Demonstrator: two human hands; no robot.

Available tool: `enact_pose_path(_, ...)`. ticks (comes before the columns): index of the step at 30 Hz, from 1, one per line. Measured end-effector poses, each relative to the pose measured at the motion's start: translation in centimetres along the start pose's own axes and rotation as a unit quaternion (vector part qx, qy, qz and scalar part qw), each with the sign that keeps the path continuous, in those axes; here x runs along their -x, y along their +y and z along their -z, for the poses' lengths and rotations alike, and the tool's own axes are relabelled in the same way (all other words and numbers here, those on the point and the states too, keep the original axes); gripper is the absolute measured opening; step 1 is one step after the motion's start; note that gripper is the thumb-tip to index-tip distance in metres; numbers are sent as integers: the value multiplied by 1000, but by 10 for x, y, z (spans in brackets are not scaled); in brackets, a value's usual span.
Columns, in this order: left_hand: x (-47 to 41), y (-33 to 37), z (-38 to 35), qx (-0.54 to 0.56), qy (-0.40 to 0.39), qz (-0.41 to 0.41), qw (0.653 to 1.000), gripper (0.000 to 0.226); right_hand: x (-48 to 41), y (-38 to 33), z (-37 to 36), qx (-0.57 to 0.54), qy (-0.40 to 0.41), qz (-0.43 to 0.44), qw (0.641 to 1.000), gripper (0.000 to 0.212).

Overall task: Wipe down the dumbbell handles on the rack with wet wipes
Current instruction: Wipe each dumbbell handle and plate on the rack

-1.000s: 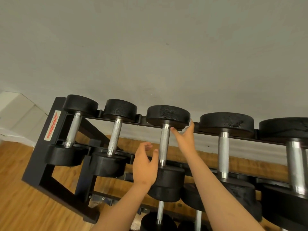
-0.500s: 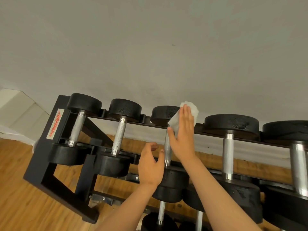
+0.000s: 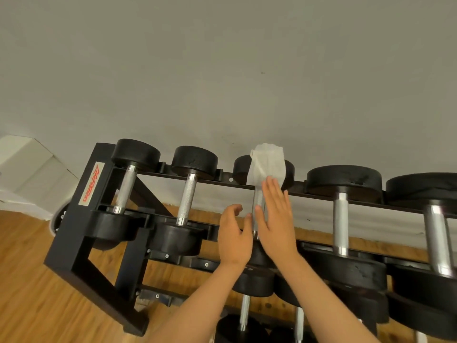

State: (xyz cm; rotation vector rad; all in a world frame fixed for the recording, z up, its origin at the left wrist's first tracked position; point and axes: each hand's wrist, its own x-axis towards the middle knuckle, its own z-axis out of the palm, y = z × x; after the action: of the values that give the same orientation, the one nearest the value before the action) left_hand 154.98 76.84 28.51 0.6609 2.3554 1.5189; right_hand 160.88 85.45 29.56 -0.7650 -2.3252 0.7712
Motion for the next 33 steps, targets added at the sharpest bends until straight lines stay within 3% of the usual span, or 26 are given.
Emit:
enact_pose_path(5,-5,-1,11,108,32,60,992,21,19,-10,-19,-37,63,-100,992,48)
enact_pose_path(8,-21,11,21,18,15,-62,998,38,18,-13,-21,-8,89,-117,989,52)
enact_pose_path(11,-54,37,21,-81,-13,-203,976,53,20,-14,-20,10,94,-126,988,53)
enact_pose_path(13,-74,60,11,-154,-47,-286,945,58,20,-15,-19,22,88,-134,987,53)
enact_pose_path(16,-98,75,-13,-271,-135,-394,868,62,20,-16,-18,44,85,-131,987,45)
enact_pose_path(19,-112,60,-30,-377,-176,-418,807,63,20,-15,-19,69,84,-125,986,35)
enact_pose_path(22,-103,42,-31,-349,-150,-379,844,64,19,-13,-21,67,83,-135,985,34)
enact_pose_path(25,-111,40,-22,-326,-164,-385,848,64,19,-15,-21,67,82,-133,985,38)
enact_pose_path(29,-117,40,-13,-246,-161,-292,910,70,19,-19,-20,63,97,-159,981,42)
enact_pose_path(33,-105,16,-7,-189,-184,-305,915,73,17,-21,-19,53,97,-172,979,46)
